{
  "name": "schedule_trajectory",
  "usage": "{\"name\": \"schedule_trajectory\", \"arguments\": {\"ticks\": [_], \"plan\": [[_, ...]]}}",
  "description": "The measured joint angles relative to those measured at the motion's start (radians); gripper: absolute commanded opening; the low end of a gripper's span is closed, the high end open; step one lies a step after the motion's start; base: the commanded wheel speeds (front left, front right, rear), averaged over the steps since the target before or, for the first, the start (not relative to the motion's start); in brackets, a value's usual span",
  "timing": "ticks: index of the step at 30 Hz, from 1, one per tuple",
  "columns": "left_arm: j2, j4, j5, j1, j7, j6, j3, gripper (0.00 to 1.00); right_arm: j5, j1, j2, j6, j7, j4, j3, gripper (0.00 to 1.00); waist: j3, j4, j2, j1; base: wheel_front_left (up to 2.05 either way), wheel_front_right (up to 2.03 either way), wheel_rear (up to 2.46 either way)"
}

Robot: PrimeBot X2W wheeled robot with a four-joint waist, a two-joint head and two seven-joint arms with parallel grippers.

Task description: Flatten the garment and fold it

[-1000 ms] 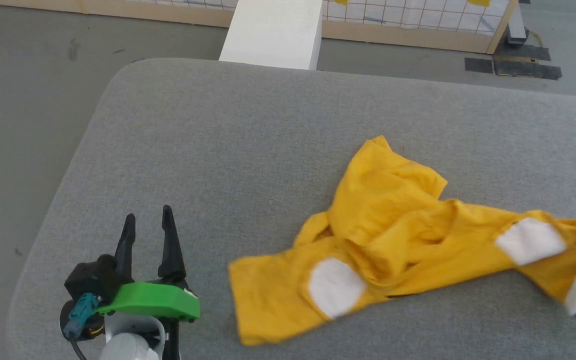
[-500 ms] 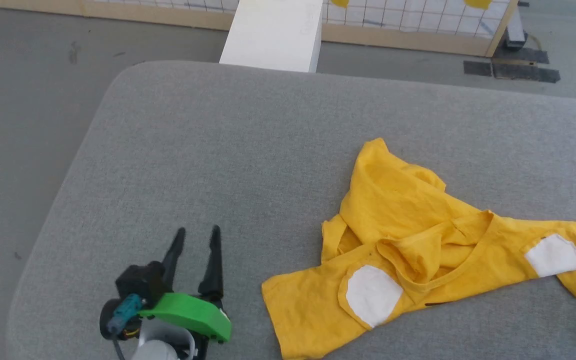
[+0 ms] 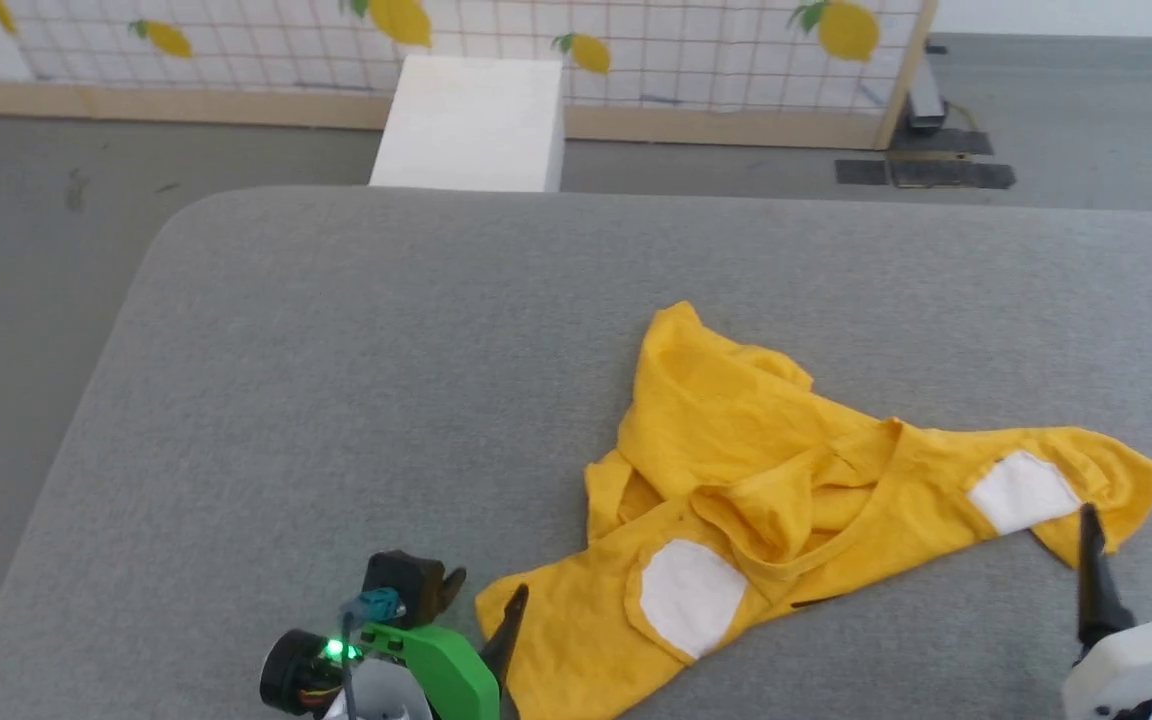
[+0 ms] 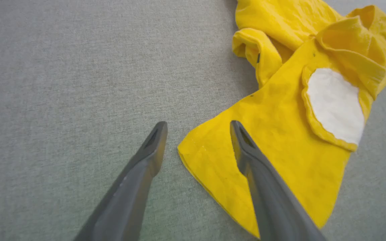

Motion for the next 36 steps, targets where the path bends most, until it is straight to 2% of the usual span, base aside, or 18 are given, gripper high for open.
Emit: {"name": "schedule_trajectory", "arguments": {"ticks": [2, 7, 13, 16, 17, 18, 19, 22, 26, 31, 36], "plan": [[0.004, 0.005, -0.001, -0.001, 0.046, 0.001, -0.005, 1.0, 0.019, 0.006, 0.001, 0.0, -0.003, 0.003, 0.019, 1.0, -0.006, -0.015, 0.0, 0.0, 0.0, 0.0, 0.0], [0.007, 0.027, -0.004, -0.009, 0.16, 0.042, -0.003, 1.0, 0.041, 0.008, 0.001, 0.0, -0.003, 0.007, 0.054, 1.0, -0.016, -0.051, 0.0, 0.0, 0.0, 0.0, 0.0], [-0.002, 0.066, -0.004, -0.052, 0.256, 0.121, 0.017, 1.0, 0.049, 0.008, 0.001, 0.0, -0.002, 0.0, 0.079, 1.0, -0.014, -0.089, 0.0, 0.0, 0.0, 0.0, 0.0], [-0.012, 0.077, -0.015, -0.07, 0.303, 0.128, 0.014, 1.0, 0.057, 0.008, 0.001, 0.0, -0.001, -0.002, 0.085, 1.0, -0.004, -0.098, 0.0, 0.0, 0.0, 0.0, 0.0], [-0.012, 0.082, -0.022, -0.072, 0.327, 0.128, 0.009, 0.82, 0.059, 0.008, 0.001, 0.0, -0.001, -0.002, 0.087, 1.0, -0.001, -0.1, 0.0, 0.0, 0.0, 0.0, 0.0], [-0.011, 0.083, -0.028, -0.078, 0.346, 0.127, 0.006, 0.32, 0.059, 0.008, 0.001, 0.0, -0.001, -0.002, 0.087, 1.0, 0.002, -0.101, 0.0, 0.0, 0.0, 0.0, 0.0], [-0.008, 0.083, -0.034, -0.084, 0.374, 0.119, 0.002, 0.0, 0.061, 0.008, 0.001, 0.0, -0.001, -0.002, 0.087, 1.0, 0.005, -0.102, 0.0, 0.0, 0.0, 0.0, 0.0], [-0.005, 0.059, -0.052, -0.09, 0.423, 0.095, -0.012, 0.0, 0.066, 0.007, 0.001, 0.0, 0.007, -0.008, 0.087, 1.0, 0.014, -0.095, 0.0, 0.0, 0.0, 0.0, 0.0], [0.003, 0.015, -0.053, -0.085, 0.416, 0.094, -0.012, 0.0, 0.04, -0.002, 0.001, 0.0, 0.025, -0.021, 0.085, 1.0, 0.022, -0.073, 0.0, 0.0, 0.0, 0.0, 0.0], [0.016, -0.037, -0.056, -0.062, 0.372, 0.128, 0.021, 0.0, -0.035, -0.073, 0.001, 0.0, 0.08, -0.009, 0.043, 1.0, 0.034, -0.047, 0.0, 0.0, 0.0, 0.0, 0.0], [0.026, -0.088, -0.062, -0.057, 0.341, 0.145, 0.044, 0.0, -0.057, -0.202, -0.018, 0.0, 0.183, 0.095, -0.06, 1.0, 0.052, -0.02, 0.0, 0.0, 0.0, 0.0, 0.0]]}}
